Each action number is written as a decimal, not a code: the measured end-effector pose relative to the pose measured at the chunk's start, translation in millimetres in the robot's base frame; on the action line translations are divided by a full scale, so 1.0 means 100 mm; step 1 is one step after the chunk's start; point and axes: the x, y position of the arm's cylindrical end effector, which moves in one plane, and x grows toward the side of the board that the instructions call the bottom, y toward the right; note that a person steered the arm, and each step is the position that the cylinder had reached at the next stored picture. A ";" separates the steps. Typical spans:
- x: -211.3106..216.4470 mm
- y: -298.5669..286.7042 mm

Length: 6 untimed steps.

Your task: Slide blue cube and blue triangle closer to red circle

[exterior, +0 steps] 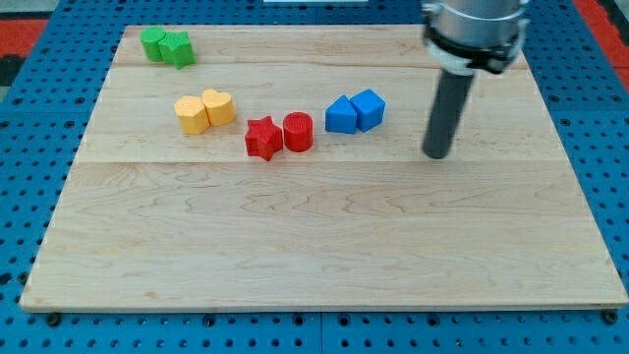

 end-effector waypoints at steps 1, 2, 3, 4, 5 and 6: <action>-0.10 0.10; -0.31 -0.05; -0.99 -0.28; -0.83 -0.92; -0.30 -0.94; -0.13 -0.94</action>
